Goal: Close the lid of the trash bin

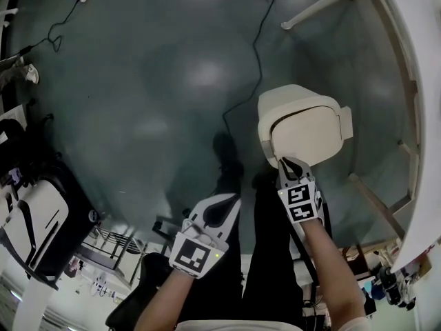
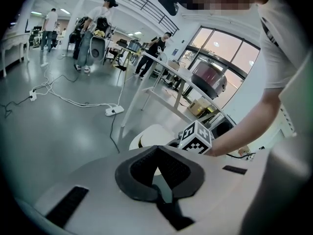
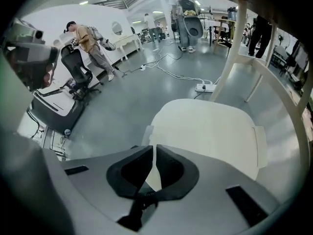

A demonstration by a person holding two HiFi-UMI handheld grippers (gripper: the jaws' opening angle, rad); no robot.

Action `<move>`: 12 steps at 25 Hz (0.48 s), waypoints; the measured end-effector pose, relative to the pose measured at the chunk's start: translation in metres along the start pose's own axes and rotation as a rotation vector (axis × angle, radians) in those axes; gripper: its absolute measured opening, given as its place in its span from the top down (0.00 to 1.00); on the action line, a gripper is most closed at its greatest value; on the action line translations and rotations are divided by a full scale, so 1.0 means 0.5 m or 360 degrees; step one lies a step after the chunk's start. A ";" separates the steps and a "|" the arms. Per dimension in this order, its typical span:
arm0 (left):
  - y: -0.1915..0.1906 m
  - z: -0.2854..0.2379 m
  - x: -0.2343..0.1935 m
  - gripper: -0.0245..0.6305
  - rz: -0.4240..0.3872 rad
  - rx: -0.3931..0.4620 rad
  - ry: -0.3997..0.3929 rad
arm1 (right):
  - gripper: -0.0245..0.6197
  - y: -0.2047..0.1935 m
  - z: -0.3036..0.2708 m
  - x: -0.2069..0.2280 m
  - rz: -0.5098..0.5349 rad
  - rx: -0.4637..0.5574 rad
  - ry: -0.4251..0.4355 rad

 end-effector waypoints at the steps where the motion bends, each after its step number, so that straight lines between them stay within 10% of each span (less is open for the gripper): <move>1: -0.004 0.000 -0.002 0.94 0.0002 -0.0004 -0.0001 | 0.91 -0.002 -0.009 0.001 0.0002 -0.0011 -0.0011; 12: -0.031 0.013 -0.035 0.94 0.0051 -0.0003 0.0016 | 0.94 -0.017 -0.072 0.003 0.0013 -0.0082 -0.0159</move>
Point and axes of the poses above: the fingertips, and each gripper's own axes: z backward along the fingers, x to its right, y out of its top, the point moved 9 cm from there along z, backward along the fingers, and after that the axes turned 3 degrees about -z, right-handed, at the moved point
